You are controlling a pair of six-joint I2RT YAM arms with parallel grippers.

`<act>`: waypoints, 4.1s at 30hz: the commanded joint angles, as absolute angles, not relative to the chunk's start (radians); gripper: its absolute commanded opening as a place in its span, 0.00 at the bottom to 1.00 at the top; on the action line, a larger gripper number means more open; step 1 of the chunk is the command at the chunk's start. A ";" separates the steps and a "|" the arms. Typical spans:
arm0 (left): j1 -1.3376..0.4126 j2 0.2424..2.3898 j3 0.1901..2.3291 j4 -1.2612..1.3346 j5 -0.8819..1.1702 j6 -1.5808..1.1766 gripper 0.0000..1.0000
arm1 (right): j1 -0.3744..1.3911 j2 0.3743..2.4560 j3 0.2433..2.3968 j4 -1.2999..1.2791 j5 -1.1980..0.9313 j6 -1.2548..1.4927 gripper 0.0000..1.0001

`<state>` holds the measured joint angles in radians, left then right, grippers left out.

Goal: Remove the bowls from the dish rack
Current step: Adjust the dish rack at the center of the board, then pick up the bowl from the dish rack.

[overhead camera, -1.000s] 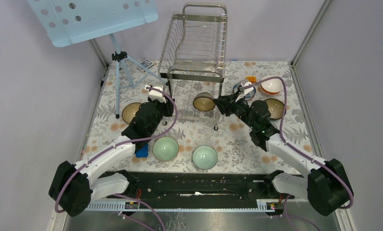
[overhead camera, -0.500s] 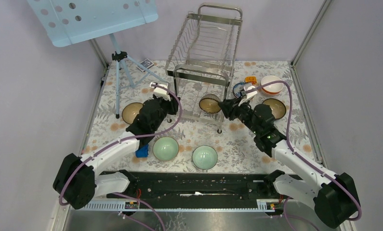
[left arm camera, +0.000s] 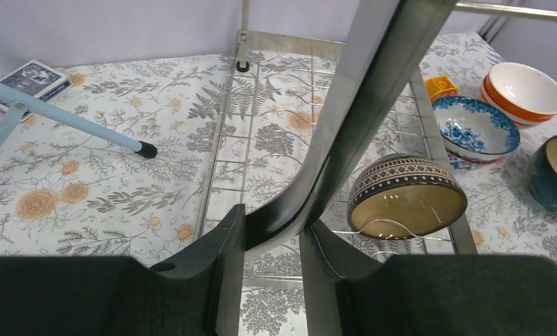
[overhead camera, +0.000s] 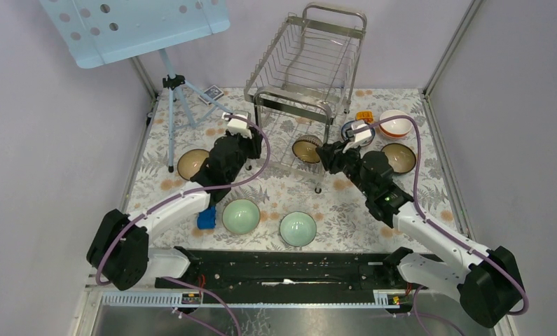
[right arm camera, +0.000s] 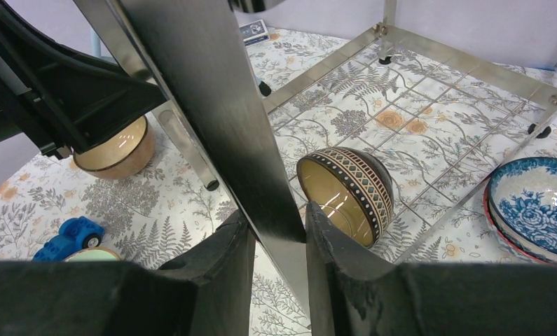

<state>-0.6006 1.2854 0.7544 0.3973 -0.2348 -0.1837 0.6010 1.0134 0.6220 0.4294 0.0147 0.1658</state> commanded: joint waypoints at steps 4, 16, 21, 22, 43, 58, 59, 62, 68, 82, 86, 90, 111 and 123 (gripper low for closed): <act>-0.580 1.299 0.733 0.262 -0.294 -0.286 0.43 | 0.668 1.018 0.681 0.428 -0.022 0.308 0.00; -0.581 0.937 0.688 -0.044 -0.349 -0.464 0.99 | 0.668 0.991 0.686 0.379 0.026 0.308 0.52; -0.586 0.819 0.671 -0.122 -0.279 -0.715 0.99 | 0.668 0.934 0.704 0.289 0.067 0.303 0.77; -0.593 0.805 0.651 -0.122 -0.266 -0.783 0.99 | 0.667 0.914 0.703 0.270 0.079 0.298 0.80; -1.066 1.198 0.419 0.739 -0.735 -1.514 0.83 | 0.668 0.408 0.504 -0.098 0.376 0.444 0.88; -0.965 1.670 0.674 1.049 -0.661 -1.590 0.73 | 0.668 0.230 0.355 -0.150 0.375 0.538 0.87; -0.959 1.686 0.692 1.031 -0.655 -1.599 0.73 | 0.668 0.226 0.357 -0.156 0.374 0.537 0.87; -0.943 1.732 0.746 1.011 -0.640 -1.603 0.73 | 0.667 0.214 0.361 -0.171 0.367 0.538 0.87; -0.907 1.817 0.838 0.986 -0.611 -1.606 0.70 | 0.667 0.166 0.347 -0.181 0.366 0.538 0.87; -0.872 1.945 0.948 0.949 -0.598 -1.602 0.51 | 0.668 0.133 0.327 -0.176 0.371 0.523 0.87; -0.864 1.967 0.962 0.975 -0.596 -1.593 0.44 | 0.668 0.127 0.323 -0.176 0.367 0.523 0.87; -0.857 1.985 0.982 0.972 -0.580 -1.585 0.35 | 0.667 0.123 0.316 -0.167 0.369 0.522 0.87; -0.833 2.068 0.955 1.254 -0.516 -1.515 0.06 | 0.667 0.126 0.302 -0.164 0.345 0.518 0.86; -0.820 2.114 0.943 1.517 -0.503 -1.432 0.00 | 0.667 0.113 0.300 -0.162 0.341 0.513 0.85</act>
<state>-0.8394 2.1063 0.9386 1.2819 -0.5190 -1.4769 0.6609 0.1303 0.3031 -0.1978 0.3466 0.5278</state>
